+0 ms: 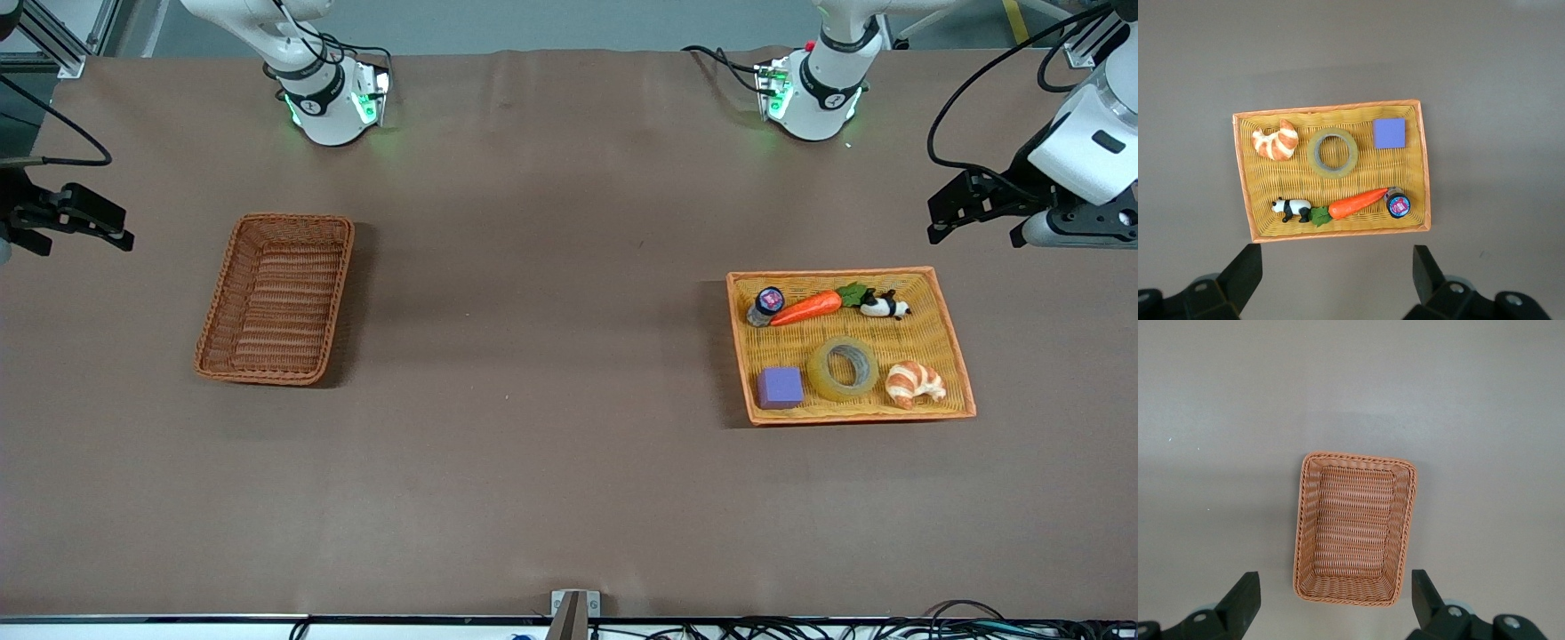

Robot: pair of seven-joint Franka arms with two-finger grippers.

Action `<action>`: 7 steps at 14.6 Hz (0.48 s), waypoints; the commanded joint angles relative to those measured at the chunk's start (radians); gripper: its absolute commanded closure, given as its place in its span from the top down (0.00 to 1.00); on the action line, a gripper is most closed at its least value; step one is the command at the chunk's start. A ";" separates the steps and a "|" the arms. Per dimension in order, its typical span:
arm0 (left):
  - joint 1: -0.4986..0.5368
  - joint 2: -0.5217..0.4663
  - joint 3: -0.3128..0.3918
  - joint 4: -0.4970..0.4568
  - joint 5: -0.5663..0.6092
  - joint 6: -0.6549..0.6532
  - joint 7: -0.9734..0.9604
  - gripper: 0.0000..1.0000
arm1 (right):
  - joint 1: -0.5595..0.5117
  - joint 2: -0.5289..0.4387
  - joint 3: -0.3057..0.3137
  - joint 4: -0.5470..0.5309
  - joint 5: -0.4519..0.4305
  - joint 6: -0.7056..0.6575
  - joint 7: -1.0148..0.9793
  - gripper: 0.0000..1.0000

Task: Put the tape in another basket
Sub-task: 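Move the left gripper toward the yellow tray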

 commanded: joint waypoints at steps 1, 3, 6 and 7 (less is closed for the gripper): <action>-0.002 -0.025 0.003 -0.018 0.013 -0.008 0.019 1.00 | -0.014 -0.006 0.005 -0.009 0.017 0.004 -0.013 1.00; -0.005 -0.019 0.002 -0.012 0.016 -0.008 0.010 1.00 | -0.014 -0.006 0.005 -0.007 0.017 0.004 -0.013 1.00; -0.004 -0.014 0.003 -0.003 0.017 -0.008 0.015 1.00 | -0.012 -0.006 0.005 -0.009 0.017 0.004 -0.013 1.00; -0.002 -0.011 0.005 -0.002 0.017 -0.010 -0.005 1.00 | -0.012 -0.006 0.005 -0.009 0.017 0.004 -0.013 1.00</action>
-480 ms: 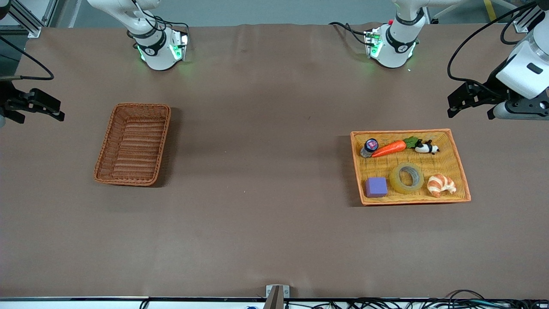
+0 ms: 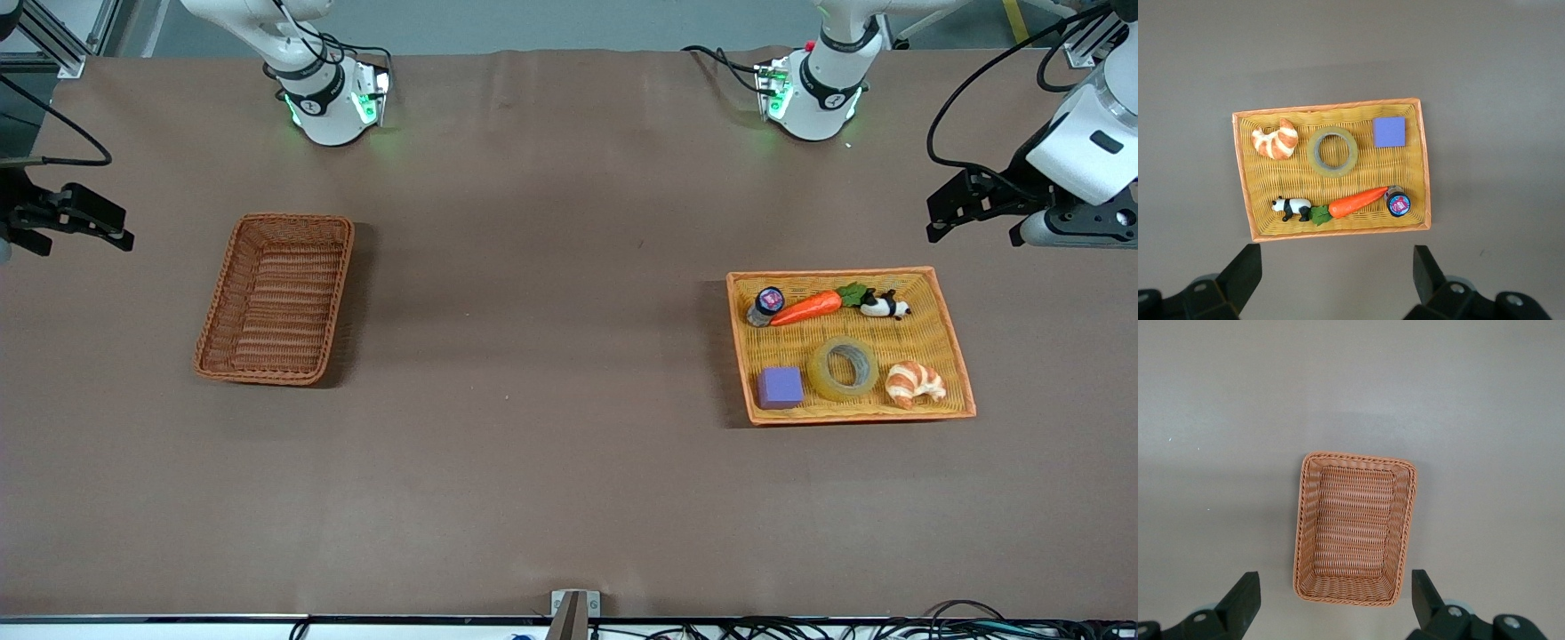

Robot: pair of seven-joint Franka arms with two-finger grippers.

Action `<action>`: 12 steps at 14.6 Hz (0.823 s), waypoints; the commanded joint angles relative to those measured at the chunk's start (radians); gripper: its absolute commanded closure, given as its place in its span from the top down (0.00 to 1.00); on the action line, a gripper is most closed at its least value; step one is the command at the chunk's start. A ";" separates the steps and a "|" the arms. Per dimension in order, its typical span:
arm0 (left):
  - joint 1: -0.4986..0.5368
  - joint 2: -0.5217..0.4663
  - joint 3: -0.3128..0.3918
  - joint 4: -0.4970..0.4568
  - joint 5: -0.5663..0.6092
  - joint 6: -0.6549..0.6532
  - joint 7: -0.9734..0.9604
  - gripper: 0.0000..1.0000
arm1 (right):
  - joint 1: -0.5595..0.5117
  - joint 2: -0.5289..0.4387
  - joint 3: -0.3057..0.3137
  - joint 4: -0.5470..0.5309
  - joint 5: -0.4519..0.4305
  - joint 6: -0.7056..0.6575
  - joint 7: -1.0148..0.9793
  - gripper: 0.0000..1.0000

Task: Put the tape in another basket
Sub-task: 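Move the left gripper toward the yellow tray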

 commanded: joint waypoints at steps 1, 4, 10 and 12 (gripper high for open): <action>0.003 -0.009 0.009 -0.007 0.017 -0.009 0.015 1.00 | -0.014 -0.006 0.004 -0.009 0.017 0.004 -0.013 1.00; 0.000 0.018 0.032 -0.004 0.019 -0.001 0.012 0.99 | -0.014 -0.012 0.004 -0.045 0.017 0.021 -0.013 1.00; 0.000 0.213 0.056 0.005 0.036 0.031 0.001 0.99 | -0.014 -0.012 -0.002 -0.045 0.017 0.022 -0.013 1.00; 0.001 0.262 0.058 -0.021 0.043 0.110 -0.002 1.00 | -0.014 -0.012 -0.002 -0.045 0.017 0.022 -0.013 1.00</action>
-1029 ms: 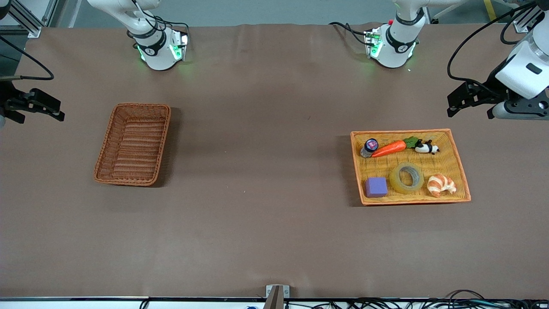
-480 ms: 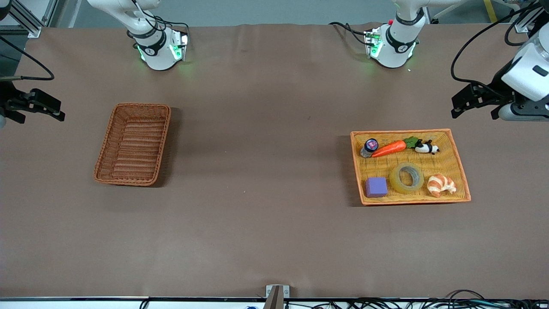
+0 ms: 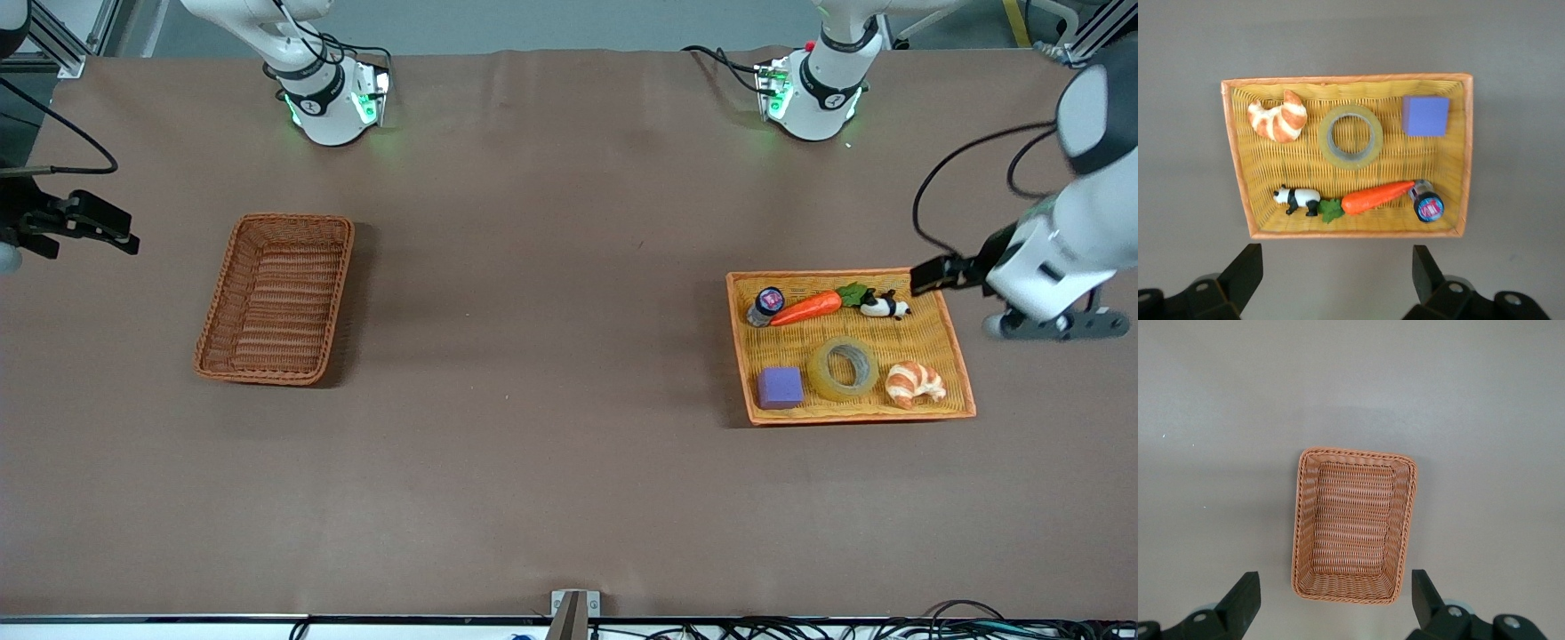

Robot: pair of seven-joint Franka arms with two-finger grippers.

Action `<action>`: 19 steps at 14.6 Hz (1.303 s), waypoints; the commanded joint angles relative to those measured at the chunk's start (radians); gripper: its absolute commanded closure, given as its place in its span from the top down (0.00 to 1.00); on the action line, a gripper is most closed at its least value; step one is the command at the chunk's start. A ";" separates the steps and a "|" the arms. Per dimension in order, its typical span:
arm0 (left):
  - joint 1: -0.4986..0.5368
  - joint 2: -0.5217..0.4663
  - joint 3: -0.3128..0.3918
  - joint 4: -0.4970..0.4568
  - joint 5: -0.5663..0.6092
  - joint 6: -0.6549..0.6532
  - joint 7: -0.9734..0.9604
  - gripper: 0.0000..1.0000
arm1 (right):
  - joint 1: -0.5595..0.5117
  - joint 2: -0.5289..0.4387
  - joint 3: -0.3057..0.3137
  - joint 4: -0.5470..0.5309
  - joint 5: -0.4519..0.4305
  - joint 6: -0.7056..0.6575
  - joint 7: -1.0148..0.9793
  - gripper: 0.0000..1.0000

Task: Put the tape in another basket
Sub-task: 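Lower the left gripper over the clear tape roll in the tray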

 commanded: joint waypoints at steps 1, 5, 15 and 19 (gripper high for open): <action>-0.001 0.058 0.008 -0.038 0.049 0.105 -0.003 1.00 | -0.013 -0.013 0.004 -0.017 0.017 0.010 -0.013 1.00; 0.009 0.126 0.009 -0.152 0.107 0.338 -0.004 0.98 | -0.013 -0.013 0.004 -0.017 0.017 0.010 -0.013 1.00; 0.015 0.305 0.043 -0.204 -0.012 0.483 -0.039 0.88 | -0.013 -0.013 0.004 -0.015 0.017 0.008 -0.013 1.00; 0.016 0.335 0.054 -0.271 -0.012 0.598 -0.039 0.88 | -0.013 -0.013 0.001 -0.015 0.017 0.008 -0.013 1.00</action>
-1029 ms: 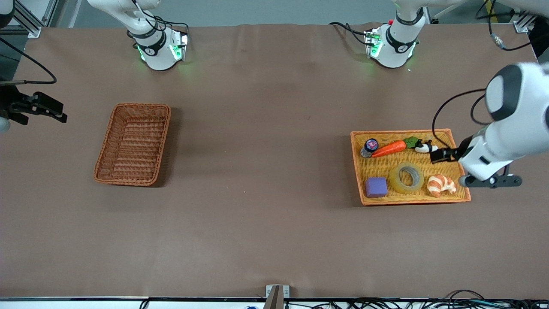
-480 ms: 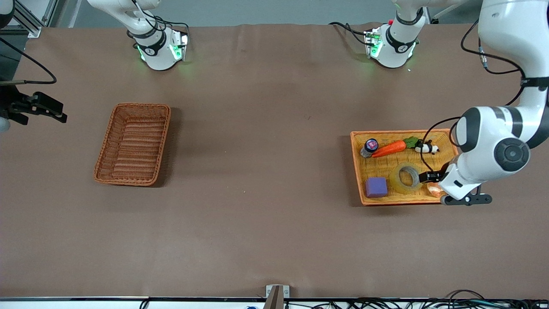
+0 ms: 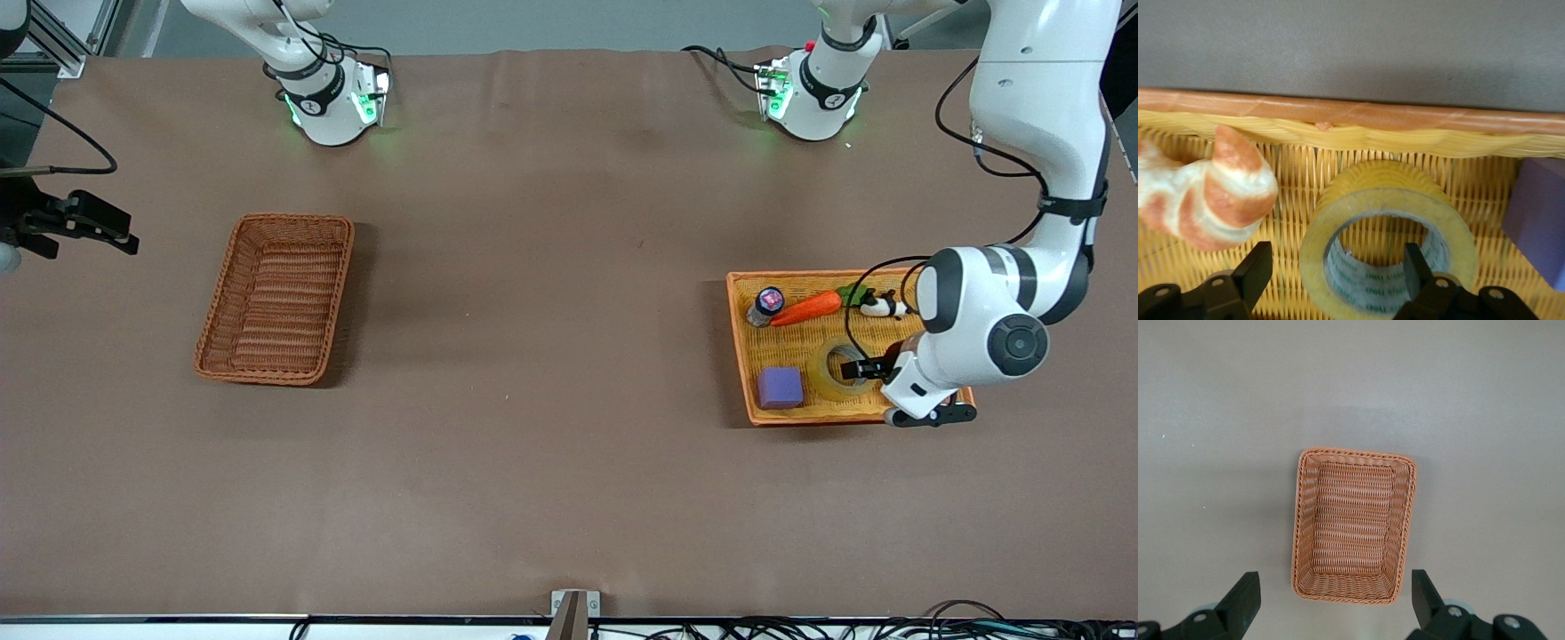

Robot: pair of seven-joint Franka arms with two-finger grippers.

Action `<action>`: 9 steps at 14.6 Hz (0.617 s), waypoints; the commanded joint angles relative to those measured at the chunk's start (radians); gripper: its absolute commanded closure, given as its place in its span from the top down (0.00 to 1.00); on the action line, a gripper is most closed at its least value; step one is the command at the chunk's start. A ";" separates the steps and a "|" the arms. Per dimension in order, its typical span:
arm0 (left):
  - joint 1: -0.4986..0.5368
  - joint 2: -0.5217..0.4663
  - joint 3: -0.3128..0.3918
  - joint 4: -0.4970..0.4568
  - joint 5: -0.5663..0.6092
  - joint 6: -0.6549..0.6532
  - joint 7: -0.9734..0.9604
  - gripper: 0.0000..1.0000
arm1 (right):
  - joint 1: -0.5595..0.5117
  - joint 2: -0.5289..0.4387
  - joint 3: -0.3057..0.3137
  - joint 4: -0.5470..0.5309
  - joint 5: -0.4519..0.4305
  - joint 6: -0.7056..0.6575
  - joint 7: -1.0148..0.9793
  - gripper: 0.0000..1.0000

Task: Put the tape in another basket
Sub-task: 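Lower the left gripper over the clear tape roll in the tray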

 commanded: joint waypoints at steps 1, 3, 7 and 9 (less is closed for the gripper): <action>0.001 -0.006 0.015 -0.055 -0.014 0.070 -0.002 0.84 | -0.013 -0.011 0.003 -0.015 0.017 0.008 -0.012 1.00; -0.001 0.000 0.015 -0.065 -0.014 0.071 -0.002 0.65 | -0.013 -0.011 0.003 -0.015 0.017 0.008 -0.012 1.00; 0.007 -0.003 0.017 -0.081 -0.015 0.070 -0.016 0.08 | -0.013 -0.011 0.003 -0.015 0.017 0.008 -0.012 1.00; 0.007 -0.024 0.017 -0.069 -0.015 0.044 -0.030 0.00 | -0.013 -0.011 0.003 -0.015 0.017 0.008 -0.012 1.00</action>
